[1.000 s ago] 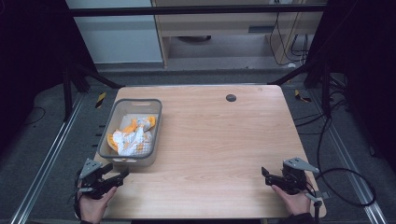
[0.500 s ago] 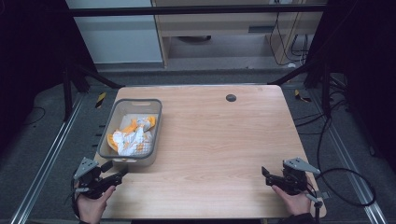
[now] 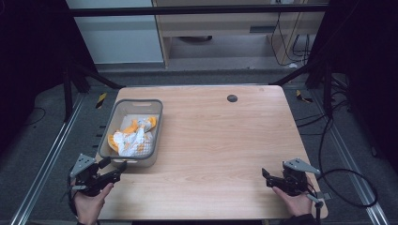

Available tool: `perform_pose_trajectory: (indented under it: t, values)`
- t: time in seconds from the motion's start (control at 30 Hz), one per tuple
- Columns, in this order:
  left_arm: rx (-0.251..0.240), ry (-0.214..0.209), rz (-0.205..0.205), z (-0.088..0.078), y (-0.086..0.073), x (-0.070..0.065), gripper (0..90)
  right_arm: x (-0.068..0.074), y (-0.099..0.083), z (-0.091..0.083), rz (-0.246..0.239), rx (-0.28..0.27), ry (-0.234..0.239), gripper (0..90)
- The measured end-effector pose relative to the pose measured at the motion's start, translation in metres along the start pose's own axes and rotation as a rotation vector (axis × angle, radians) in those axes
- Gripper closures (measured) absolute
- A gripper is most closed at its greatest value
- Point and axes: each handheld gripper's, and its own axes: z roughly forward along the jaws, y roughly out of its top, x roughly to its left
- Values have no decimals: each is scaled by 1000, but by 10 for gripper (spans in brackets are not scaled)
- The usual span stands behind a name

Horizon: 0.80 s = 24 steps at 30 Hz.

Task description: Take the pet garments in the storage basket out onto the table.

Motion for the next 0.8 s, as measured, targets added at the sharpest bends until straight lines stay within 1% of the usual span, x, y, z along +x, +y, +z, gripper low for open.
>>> perform_pose_trajectory:
  t: [0.17,0.3,0.43,0.47,0.5,0.53,0.63,0.8]
  values:
    - [-7,-5,19,1,7,-3,262,0,0,0,7,4,3,141]
    - [-14,-9,30,1,12,-4,259,1,0,1,-1,6,2,142]
    - [-22,-10,29,0,16,-3,256,0,0,1,12,8,6,141]
    - [-23,-11,29,0,17,-3,256,0,0,1,5,6,4,141]
    - [-23,-13,31,0,19,-3,256,0,0,1,12,7,7,142]
    - [-21,-14,35,1,20,-3,255,0,0,1,5,6,3,142]
    - [-19,-17,43,2,23,-4,253,1,0,1,10,9,6,142]
    - [-12,-23,59,6,30,-5,250,0,0,1,3,8,4,142]
